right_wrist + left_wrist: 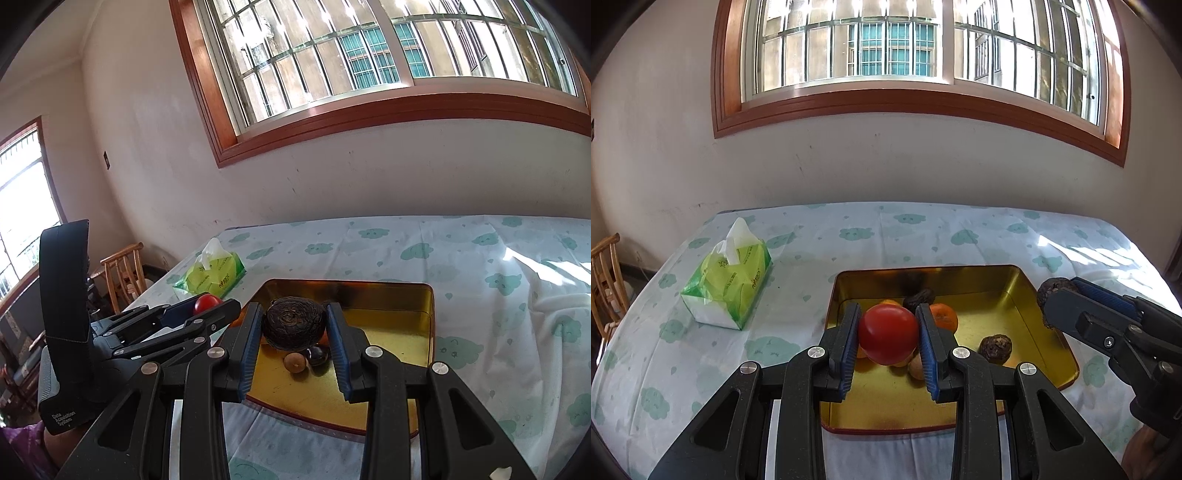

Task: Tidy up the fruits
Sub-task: 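Lower the red fruit and dark round fruit into the tin and open both tools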

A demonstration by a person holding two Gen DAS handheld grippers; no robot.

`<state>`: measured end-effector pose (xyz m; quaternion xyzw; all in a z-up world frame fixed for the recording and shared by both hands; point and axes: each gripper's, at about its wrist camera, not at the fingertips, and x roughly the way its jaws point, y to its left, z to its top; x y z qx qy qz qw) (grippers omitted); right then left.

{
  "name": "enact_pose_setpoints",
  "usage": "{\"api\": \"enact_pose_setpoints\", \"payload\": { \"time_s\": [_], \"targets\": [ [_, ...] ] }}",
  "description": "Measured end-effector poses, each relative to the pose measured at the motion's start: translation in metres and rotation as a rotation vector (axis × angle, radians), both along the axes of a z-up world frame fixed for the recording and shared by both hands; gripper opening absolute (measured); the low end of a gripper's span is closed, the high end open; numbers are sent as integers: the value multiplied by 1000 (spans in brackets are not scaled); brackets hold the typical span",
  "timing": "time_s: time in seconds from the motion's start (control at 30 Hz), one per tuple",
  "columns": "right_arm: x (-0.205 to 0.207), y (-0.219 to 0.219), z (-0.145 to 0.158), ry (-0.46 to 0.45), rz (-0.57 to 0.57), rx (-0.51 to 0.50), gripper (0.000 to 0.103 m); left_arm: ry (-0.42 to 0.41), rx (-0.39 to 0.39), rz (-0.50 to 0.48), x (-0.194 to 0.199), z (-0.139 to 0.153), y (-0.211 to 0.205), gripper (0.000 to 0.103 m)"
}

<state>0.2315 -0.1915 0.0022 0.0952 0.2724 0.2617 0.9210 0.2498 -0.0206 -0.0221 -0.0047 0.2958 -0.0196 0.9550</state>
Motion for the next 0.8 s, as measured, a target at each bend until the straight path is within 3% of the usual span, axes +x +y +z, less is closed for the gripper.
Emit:
{"api": "enact_pose_setpoints", "payload": {
  "time_s": [0.8],
  "targets": [
    [36,8,-31,55,11,-9,33,47,1,3,34,-26,5,31]
  ]
}}
